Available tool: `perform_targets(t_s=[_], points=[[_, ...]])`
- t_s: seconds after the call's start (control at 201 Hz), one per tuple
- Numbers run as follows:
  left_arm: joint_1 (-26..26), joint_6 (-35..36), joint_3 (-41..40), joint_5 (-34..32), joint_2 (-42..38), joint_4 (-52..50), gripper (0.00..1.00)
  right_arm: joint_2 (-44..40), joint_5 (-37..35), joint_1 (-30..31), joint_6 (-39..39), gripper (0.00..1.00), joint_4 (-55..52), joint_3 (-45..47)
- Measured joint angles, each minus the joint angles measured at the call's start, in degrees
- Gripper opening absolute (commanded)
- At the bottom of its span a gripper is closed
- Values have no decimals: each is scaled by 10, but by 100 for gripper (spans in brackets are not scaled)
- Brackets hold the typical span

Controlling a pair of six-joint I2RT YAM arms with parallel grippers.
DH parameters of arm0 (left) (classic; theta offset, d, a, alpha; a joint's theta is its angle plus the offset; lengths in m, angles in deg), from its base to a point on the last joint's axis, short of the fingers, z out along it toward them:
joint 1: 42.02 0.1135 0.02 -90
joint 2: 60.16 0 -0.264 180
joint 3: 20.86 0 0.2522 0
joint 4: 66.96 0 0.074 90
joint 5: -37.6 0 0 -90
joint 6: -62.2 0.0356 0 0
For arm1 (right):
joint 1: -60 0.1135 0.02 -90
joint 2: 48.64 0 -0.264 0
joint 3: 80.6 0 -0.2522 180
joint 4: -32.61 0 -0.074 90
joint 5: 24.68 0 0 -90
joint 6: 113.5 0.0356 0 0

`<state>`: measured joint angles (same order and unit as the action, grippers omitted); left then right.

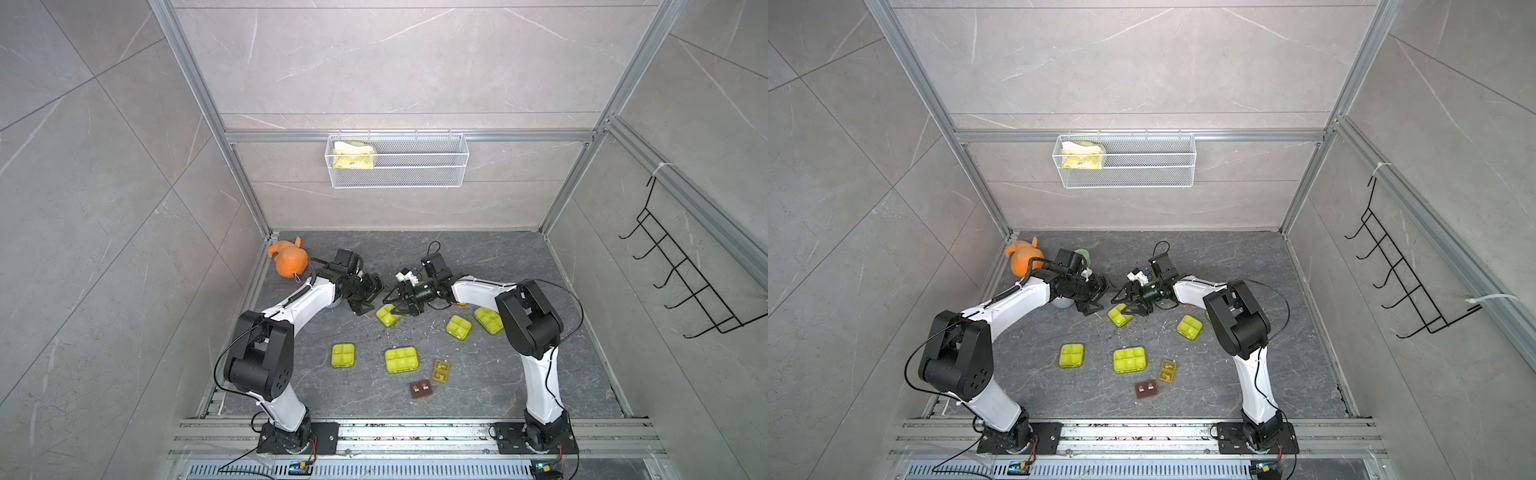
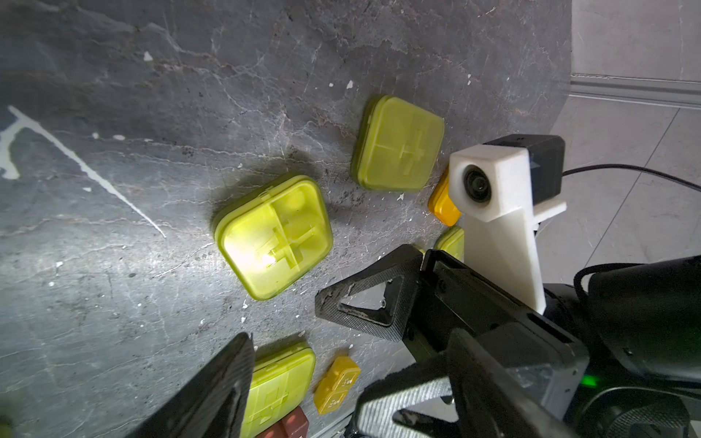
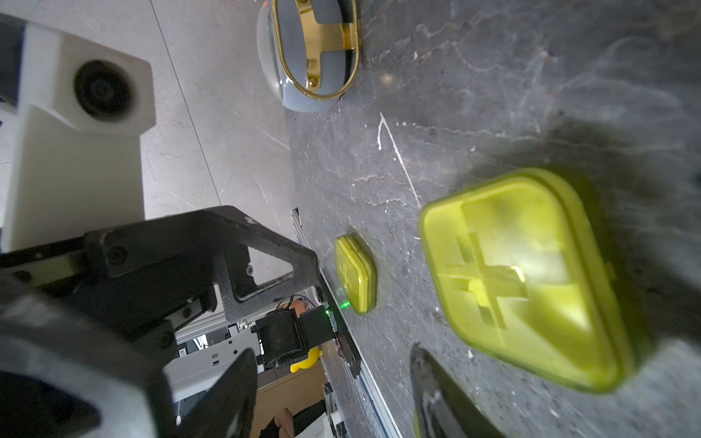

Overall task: Close pillboxes
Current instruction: Close the lid on the pillbox.

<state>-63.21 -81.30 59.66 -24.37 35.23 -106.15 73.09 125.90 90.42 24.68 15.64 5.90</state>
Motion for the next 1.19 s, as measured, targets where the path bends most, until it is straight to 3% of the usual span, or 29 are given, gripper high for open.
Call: perform_targets(t_s=[0.199,0.722,1.195], points=[[0,0,-23,-6,-19,-1,81,12,-14,0,-7,58,-21,-13],[29,0,-58,-16,-82,-6,81,63,-34,0,-13,26,-49,-84],[59,2,-92,-14,-105,-14,81,100,-43,15,-13,18,-65,-123]])
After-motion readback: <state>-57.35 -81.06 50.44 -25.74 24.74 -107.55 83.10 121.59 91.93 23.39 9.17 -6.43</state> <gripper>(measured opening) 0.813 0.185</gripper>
